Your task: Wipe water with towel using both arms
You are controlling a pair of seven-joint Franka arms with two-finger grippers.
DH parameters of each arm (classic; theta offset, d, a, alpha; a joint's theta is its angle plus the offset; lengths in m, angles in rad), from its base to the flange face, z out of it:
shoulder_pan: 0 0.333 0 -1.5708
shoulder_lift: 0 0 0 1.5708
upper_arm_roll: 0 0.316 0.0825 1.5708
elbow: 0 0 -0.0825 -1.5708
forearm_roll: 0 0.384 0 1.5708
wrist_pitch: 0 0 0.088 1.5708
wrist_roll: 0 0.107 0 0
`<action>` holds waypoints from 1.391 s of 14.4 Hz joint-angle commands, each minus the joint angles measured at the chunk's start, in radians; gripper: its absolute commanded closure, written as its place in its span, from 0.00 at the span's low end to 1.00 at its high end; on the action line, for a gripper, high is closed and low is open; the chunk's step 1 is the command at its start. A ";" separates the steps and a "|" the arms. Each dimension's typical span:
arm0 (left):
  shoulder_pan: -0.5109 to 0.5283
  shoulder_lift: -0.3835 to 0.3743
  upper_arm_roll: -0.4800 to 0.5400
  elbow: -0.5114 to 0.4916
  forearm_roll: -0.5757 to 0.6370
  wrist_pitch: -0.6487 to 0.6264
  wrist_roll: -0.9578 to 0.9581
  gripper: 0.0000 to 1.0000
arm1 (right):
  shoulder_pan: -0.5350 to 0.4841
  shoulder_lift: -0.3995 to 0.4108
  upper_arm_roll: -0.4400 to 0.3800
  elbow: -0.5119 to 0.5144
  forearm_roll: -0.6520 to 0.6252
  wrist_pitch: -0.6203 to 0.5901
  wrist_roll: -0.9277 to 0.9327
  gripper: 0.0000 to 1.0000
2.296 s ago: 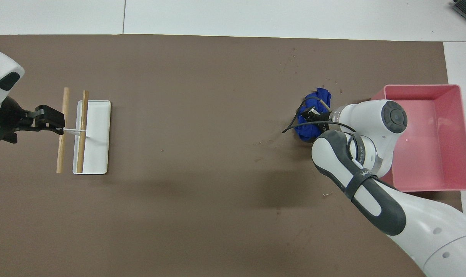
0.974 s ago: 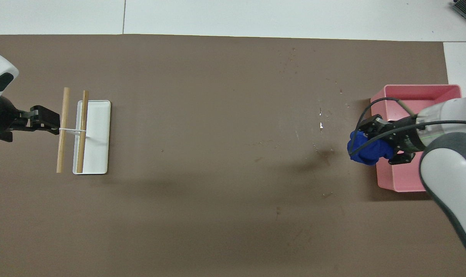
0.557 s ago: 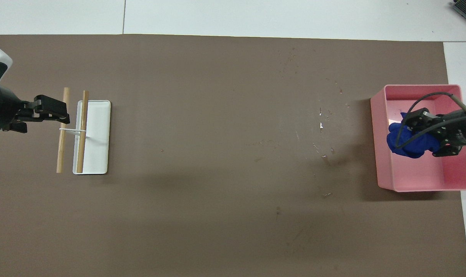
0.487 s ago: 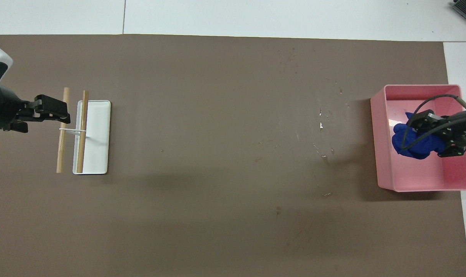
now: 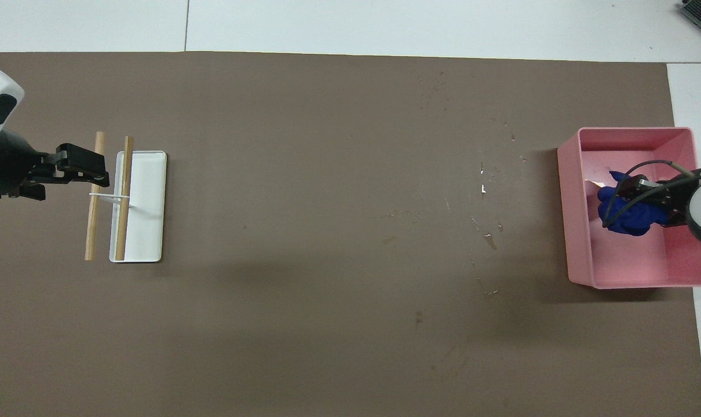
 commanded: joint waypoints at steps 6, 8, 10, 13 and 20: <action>-0.026 -0.010 0.003 -0.002 0.050 -0.021 0.008 0.00 | -0.023 -0.038 0.013 -0.137 -0.108 0.123 -0.042 0.11; -0.024 -0.008 0.003 0.000 0.050 -0.015 0.008 0.00 | -0.025 -0.042 0.013 -0.122 -0.108 0.062 -0.051 0.00; -0.024 -0.006 0.003 0.001 0.050 -0.013 0.006 0.00 | -0.017 -0.081 0.013 -0.103 -0.110 0.013 -0.051 0.00; -0.024 -0.006 0.003 0.001 0.050 -0.013 0.006 0.00 | -0.005 -0.145 0.022 -0.063 -0.116 -0.046 -0.067 0.00; -0.015 -0.006 0.005 0.007 0.050 -0.009 0.004 0.00 | 0.114 -0.173 0.053 0.151 -0.145 -0.219 -0.082 0.00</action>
